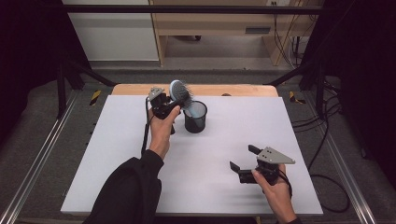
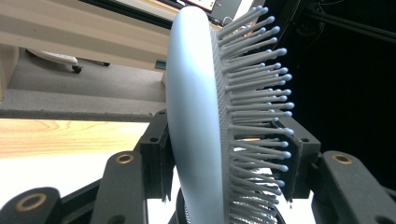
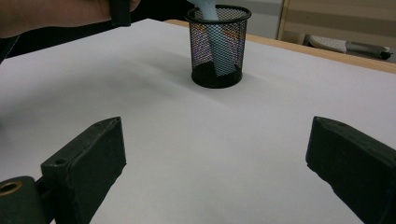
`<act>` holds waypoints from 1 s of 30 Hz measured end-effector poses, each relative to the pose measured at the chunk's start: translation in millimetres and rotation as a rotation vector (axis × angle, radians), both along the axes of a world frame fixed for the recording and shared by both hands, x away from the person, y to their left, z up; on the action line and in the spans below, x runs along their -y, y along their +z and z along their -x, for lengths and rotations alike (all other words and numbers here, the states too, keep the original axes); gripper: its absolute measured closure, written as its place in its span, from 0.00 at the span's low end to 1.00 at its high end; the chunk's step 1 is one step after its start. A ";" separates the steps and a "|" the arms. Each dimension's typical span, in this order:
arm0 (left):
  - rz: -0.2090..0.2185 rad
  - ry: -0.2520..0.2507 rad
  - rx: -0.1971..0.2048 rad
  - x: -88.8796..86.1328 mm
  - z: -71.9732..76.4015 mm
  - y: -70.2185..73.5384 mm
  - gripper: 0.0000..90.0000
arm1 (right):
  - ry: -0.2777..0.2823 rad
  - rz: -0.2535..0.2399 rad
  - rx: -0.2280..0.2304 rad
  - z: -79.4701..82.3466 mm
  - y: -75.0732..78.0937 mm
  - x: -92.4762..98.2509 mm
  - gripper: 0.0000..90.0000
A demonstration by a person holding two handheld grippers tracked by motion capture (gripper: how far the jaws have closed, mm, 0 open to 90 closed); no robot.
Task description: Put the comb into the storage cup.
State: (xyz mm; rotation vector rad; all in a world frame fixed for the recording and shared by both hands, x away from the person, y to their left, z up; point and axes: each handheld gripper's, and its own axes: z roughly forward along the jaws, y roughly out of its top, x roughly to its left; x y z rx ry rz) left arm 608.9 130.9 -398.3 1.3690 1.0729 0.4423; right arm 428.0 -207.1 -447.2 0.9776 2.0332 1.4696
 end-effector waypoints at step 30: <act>-0.009 0.008 -0.009 -10.2 -0.7 -5.7 0.47 | 0.001 0.005 0.000 0.0 -0.3 0.4 0.05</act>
